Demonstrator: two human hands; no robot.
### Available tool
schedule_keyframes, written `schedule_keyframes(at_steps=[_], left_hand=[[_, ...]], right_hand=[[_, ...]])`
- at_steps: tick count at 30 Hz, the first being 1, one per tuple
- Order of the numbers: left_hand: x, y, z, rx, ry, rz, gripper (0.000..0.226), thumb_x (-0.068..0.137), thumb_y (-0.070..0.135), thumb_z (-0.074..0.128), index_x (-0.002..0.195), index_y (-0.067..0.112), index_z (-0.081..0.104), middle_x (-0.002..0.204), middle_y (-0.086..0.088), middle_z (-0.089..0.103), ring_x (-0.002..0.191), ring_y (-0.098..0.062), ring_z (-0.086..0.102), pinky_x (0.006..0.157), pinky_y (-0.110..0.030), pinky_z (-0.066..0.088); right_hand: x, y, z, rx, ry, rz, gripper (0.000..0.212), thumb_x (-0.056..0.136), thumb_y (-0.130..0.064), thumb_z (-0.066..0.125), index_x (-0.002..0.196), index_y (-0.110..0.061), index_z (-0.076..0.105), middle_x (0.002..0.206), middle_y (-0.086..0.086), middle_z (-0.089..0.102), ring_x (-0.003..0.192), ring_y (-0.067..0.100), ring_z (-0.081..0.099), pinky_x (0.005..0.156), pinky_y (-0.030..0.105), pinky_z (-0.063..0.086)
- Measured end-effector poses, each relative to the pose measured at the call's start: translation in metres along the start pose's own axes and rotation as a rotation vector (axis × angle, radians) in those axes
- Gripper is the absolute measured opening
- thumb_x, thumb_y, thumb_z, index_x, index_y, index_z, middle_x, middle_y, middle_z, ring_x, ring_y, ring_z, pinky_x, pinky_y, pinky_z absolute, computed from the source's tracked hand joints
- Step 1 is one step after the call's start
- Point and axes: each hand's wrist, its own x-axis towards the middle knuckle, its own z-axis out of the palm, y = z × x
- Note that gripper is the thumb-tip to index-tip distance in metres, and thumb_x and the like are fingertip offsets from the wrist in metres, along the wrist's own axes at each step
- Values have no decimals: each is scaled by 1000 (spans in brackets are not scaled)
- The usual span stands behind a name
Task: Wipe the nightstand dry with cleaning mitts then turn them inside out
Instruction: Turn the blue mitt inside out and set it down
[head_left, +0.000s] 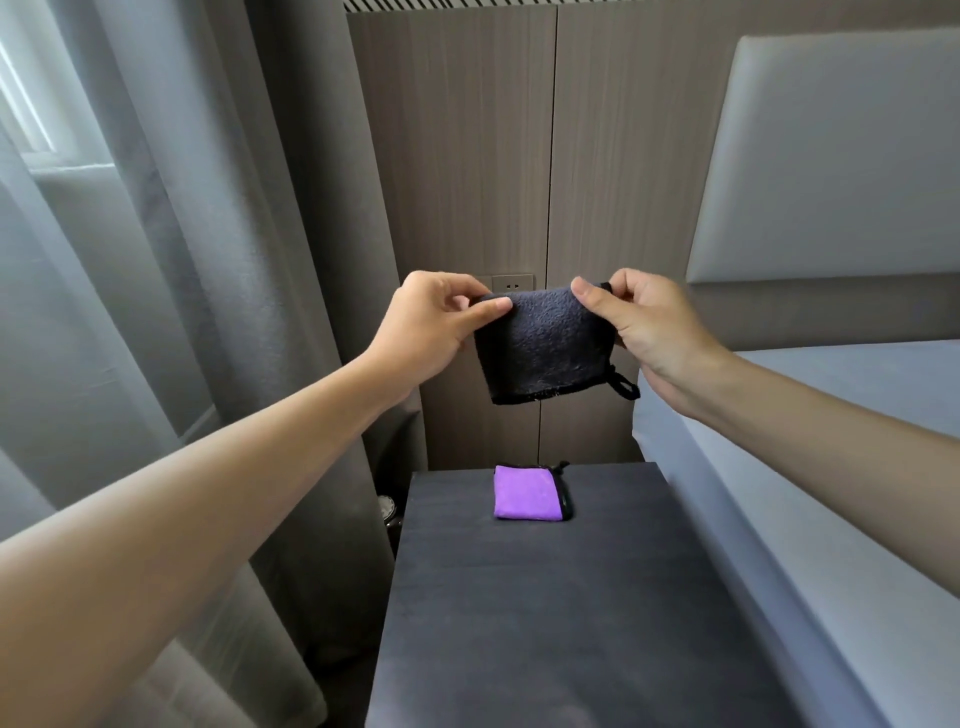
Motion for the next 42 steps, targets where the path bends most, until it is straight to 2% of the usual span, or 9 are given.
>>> schedule_keyframes(at_steps=[4,11,14,16,18,21,30,38,42], left_hand=[[-2,-5,2,-29,-43,-49,28,99,34,58,76,19,61,68,10,53,59,0,46,64,-19,40],[-9,-50,16,13,-33,-287,35,104,42,44,78,18,46,69,3,48,61,-12,45,53,-29,38],[-15,-75,20,-64,-87,-473,33,102,45,48,84,17,48,69,1,45,58,-15,44,48,-26,41],[-20,-91,19,-262,-163,-635,30,97,44,58,89,15,56,74,-2,52,61,-16,51,56,-33,55],[-24,-109,17,-422,-283,-720,22,91,30,71,95,9,68,88,-10,67,76,-21,65,74,-42,61],[-29,-140,20,-528,-239,-796,3,90,6,70,91,4,68,86,-10,74,70,-16,73,58,-31,60],[-48,-259,50,-136,-65,-779,12,101,21,56,109,13,52,101,-13,68,84,-25,68,50,-35,56],[-66,-311,71,268,-46,-559,26,100,20,57,126,15,54,80,-2,66,76,-13,64,69,-34,57],[-71,-322,82,343,-47,-574,24,99,27,58,121,21,51,91,-3,66,78,-22,70,67,-43,62]], right_hand=[[3,5,10,59,33,83,41,77,-50,79,72,-24,47,73,-4,49,74,16,45,71,36,40],[7,28,33,151,-293,501,26,88,-2,69,115,-2,69,102,10,73,82,15,69,67,26,55],[12,53,50,42,-285,526,23,95,-5,63,118,-2,67,108,12,72,85,19,70,70,32,58],[16,73,62,-106,-271,482,22,99,-12,60,117,-1,65,111,15,71,92,24,70,77,38,60],[18,91,75,-265,-250,434,22,101,-19,58,115,-3,61,98,12,67,80,23,65,54,28,56],[23,126,96,-331,-233,423,11,102,-24,56,100,-13,57,83,6,56,63,18,52,37,19,39],[41,247,158,-69,-248,749,14,89,-15,70,102,-13,67,108,11,74,100,25,71,91,46,58],[37,301,186,-406,-212,624,41,82,-25,77,115,-11,56,110,7,64,103,25,63,82,37,56],[35,308,185,-593,-232,475,48,86,-20,78,123,-9,49,113,6,54,102,22,53,78,30,43]])
